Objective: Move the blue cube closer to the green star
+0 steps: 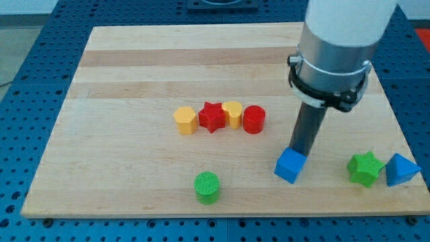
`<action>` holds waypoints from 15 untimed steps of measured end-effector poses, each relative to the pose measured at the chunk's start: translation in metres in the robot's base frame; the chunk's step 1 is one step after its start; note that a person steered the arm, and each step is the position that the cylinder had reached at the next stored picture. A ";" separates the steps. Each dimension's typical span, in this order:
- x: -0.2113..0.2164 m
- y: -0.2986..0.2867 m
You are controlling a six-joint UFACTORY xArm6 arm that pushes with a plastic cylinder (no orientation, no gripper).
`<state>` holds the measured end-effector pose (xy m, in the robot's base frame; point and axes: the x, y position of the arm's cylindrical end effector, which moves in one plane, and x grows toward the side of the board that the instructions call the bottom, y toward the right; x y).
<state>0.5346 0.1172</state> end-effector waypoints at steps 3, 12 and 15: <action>0.019 -0.086; 0.014 -0.070; 0.040 -0.072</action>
<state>0.5750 0.0454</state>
